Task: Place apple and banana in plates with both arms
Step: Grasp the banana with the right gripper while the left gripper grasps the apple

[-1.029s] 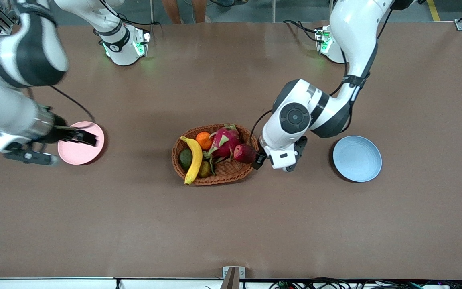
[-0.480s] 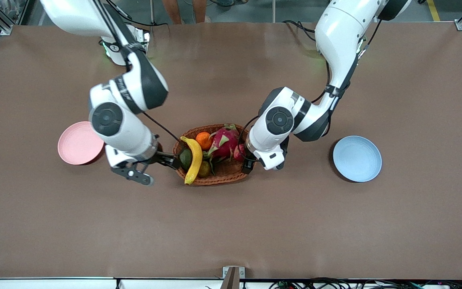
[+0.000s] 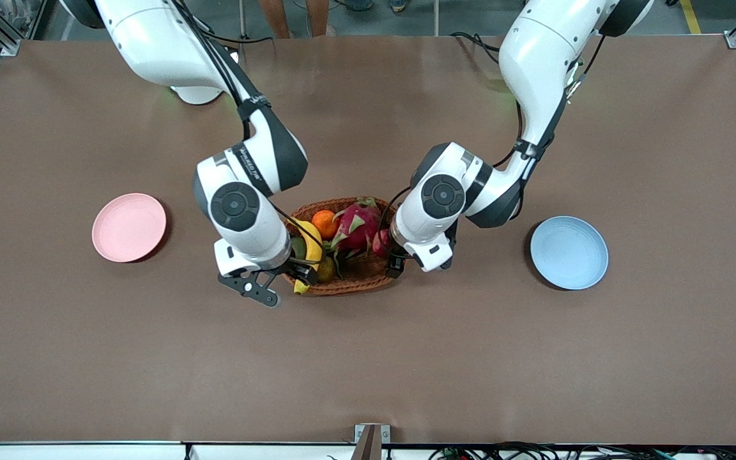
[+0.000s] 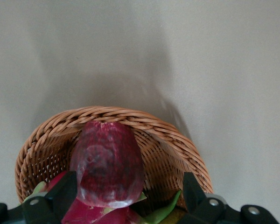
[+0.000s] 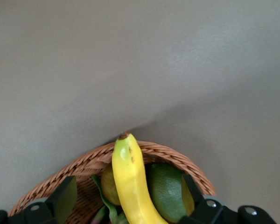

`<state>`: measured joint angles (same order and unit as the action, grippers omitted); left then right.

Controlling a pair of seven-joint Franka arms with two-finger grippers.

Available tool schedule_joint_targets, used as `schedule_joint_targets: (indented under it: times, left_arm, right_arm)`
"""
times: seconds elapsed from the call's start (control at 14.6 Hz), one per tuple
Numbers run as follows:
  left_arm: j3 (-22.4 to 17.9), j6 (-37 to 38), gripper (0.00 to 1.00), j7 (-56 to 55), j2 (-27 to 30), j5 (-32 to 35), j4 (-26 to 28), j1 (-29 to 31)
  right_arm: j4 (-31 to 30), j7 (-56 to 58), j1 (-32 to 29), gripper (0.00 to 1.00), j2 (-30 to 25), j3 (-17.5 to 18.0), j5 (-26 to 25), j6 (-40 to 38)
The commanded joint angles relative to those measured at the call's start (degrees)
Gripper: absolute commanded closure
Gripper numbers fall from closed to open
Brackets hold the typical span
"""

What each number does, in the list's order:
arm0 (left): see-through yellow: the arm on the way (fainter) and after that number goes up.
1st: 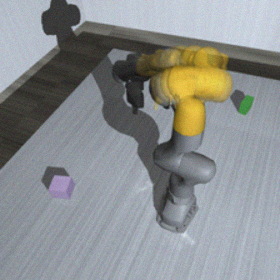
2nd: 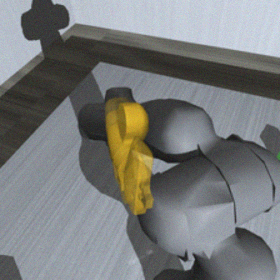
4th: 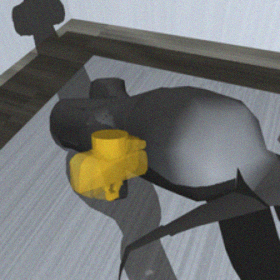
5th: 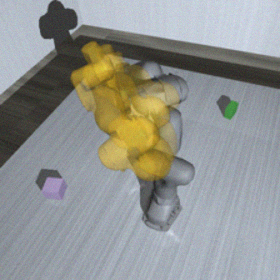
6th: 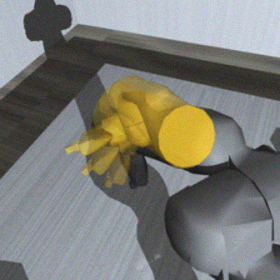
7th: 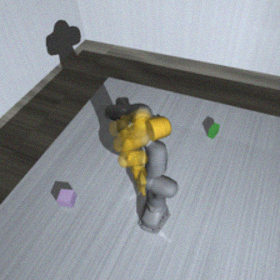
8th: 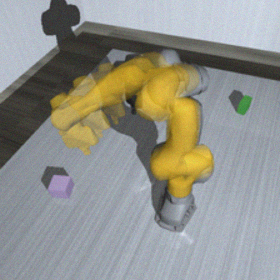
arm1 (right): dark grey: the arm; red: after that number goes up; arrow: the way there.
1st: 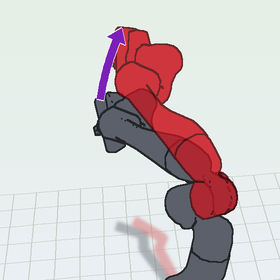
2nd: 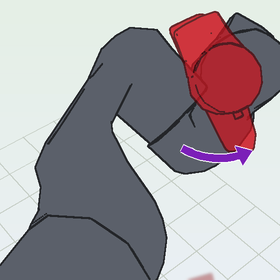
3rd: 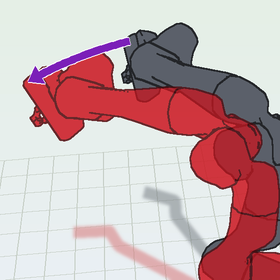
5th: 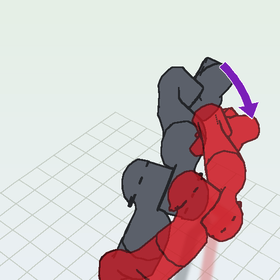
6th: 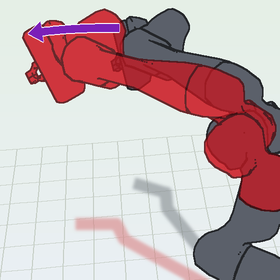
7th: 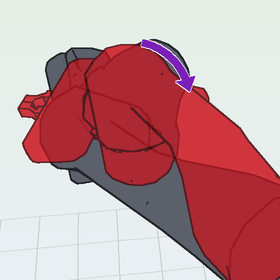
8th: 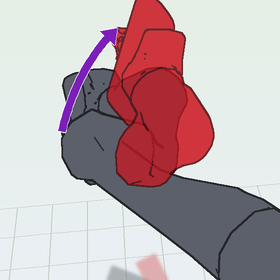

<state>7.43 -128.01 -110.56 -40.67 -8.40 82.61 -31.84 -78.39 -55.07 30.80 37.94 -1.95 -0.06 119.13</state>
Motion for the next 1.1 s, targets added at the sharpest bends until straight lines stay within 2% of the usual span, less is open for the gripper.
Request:
schedule_joint_targets:
  times: [0.0,0.27,0.69,0.75,1.03]
  left_arm:
    - [-0.31,-0.05,0.00,-0.71,-0.64,-1.09,-0.70,-0.42]
    - [-0.31,-0.05,0.00,-0.71,-0.73,-1.00,1.06,-1.20]
    - [-0.31,0.04,0.00,-0.62,-1.87,-0.92,1.06,-2.00]
    - [-0.31,-0.04,0.03,-0.62,-2.05,-0.83,1.06,-2.09]
    - [-0.31,0.04,0.57,-0.71,-2.14,-0.83,1.15,-2.44]
  right_arm:
    - [1.31,-4.07,1.72,0.07,2.49,-0.68,-2.75,2.33]
    - [0.96,-6.63,3.04,0.13,4.60,-0.68,-5.91,3.48]
    - [-1.32,-7.68,4.45,0.17,4.78,-0.68,-7.50,3.92]
    - [-1.67,-7.86,4.54,0.17,4.78,-0.68,-7.58,4.09]
    - [-1.94,-7.95,4.89,0.26,5.39,-0.77,-7.85,4.18]
